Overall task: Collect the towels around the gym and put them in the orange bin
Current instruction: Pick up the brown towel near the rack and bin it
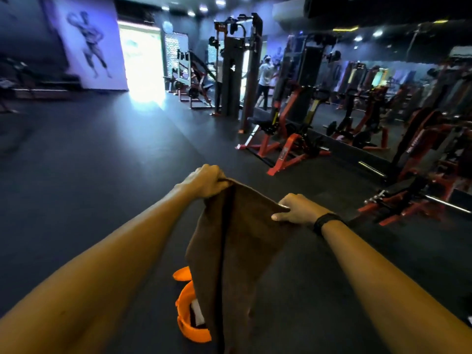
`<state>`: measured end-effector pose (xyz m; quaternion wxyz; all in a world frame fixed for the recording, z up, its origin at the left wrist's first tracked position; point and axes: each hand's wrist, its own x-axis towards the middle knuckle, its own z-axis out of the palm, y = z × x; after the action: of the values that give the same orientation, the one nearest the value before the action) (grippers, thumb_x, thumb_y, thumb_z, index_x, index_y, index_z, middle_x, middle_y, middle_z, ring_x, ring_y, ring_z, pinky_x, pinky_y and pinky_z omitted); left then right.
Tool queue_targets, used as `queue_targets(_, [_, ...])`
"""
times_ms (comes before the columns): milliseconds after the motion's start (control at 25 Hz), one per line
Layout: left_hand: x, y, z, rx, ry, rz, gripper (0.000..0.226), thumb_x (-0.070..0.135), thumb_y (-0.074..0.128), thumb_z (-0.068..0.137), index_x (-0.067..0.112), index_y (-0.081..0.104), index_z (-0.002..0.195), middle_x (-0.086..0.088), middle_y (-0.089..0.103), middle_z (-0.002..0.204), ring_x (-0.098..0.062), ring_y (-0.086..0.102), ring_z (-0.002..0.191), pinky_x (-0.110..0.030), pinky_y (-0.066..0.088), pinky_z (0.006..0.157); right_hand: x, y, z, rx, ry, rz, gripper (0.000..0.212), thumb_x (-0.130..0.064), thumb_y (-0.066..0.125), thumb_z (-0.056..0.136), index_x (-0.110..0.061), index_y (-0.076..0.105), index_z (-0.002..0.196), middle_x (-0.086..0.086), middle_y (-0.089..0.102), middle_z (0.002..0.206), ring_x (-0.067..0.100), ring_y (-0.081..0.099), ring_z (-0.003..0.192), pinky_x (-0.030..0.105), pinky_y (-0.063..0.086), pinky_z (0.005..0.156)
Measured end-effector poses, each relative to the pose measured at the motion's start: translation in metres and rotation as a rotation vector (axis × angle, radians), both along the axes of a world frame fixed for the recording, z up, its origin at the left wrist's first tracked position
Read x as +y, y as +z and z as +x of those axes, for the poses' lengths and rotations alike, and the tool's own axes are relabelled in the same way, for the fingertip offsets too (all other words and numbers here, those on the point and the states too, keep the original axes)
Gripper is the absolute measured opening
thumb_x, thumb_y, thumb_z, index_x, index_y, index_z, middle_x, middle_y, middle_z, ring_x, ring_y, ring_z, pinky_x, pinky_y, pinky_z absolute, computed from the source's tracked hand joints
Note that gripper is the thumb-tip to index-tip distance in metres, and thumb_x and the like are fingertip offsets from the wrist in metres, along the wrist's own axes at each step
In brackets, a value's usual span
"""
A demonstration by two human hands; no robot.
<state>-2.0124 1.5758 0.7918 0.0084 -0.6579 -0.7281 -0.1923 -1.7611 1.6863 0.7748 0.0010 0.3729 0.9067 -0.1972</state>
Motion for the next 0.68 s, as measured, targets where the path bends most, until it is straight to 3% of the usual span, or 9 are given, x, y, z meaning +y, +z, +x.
queue_targets(160, [0.028,0.005,-0.009,-0.188,0.341,-0.011,0.041,0.032,0.048,0.097,-0.003,0.060,0.080,-0.023,0.060,0.082,-0.035,0.062,0.081,-0.039,0.044,0.066,0.045,0.003,-0.022,0.382,0.063,0.077,0.014,-0.021,0.064,0.090,-0.008,0.069,0.089,0.003,0.066,0.081,0.015,0.059,0.077,0.031,0.044,0.072])
queue_targets(240, [0.041,0.006,-0.007,-0.501,0.449,0.034,0.044,0.025,0.042,0.100,-0.010,0.057,0.078,-0.022,0.056,0.073,-0.027,0.060,0.064,-0.040,0.047,0.059,0.053,0.000,-0.046,0.486,0.168,0.099,0.011,-0.016,0.065,0.088,-0.007,0.061,0.087,0.006,0.064,0.079,0.017,0.058,0.073,0.033,0.043,0.068])
queue_targets(320, [0.056,0.008,-0.010,-0.924,0.521,0.125,0.036,0.017,0.033,0.102,-0.002,0.053,0.079,-0.014,0.052,0.065,-0.016,0.054,0.039,-0.029,0.048,0.040,0.062,-0.003,-0.069,0.587,0.222,0.052,0.018,-0.015,0.064,0.089,-0.014,0.047,0.094,0.005,0.062,0.081,0.019,0.060,0.070,0.034,0.046,0.062])
queue_targets(440, [0.082,0.012,-0.027,-1.304,0.563,0.314,0.023,0.010,0.028,0.101,-0.002,0.047,0.098,-0.010,0.047,0.064,-0.011,0.054,0.031,-0.028,0.051,0.036,0.079,-0.005,-0.099,0.752,0.289,0.138,0.027,-0.005,0.058,0.089,-0.018,0.035,0.097,0.007,0.061,0.078,0.021,0.061,0.068,0.029,0.046,0.059])
queue_targets(560, [0.109,0.019,-0.042,-1.459,0.591,0.441,0.025,0.012,0.029,0.102,-0.002,0.042,0.087,-0.010,0.045,0.062,-0.014,0.056,0.032,-0.035,0.054,0.038,0.105,-0.008,-0.122,0.787,0.416,0.163,0.022,0.003,0.049,0.084,-0.016,0.042,0.092,0.008,0.059,0.087,0.025,0.059,0.078,0.034,0.048,0.068])
queue_targets(680, [0.141,0.027,-0.062,-1.482,0.645,0.531,0.025,0.016,0.034,0.101,0.001,0.042,0.083,-0.009,0.045,0.059,-0.015,0.056,0.032,-0.036,0.056,0.041,0.133,-0.015,-0.142,0.780,0.381,0.124,0.022,0.001,0.052,0.087,-0.018,0.041,0.092,0.011,0.056,0.077,0.025,0.057,0.068,0.037,0.047,0.061])
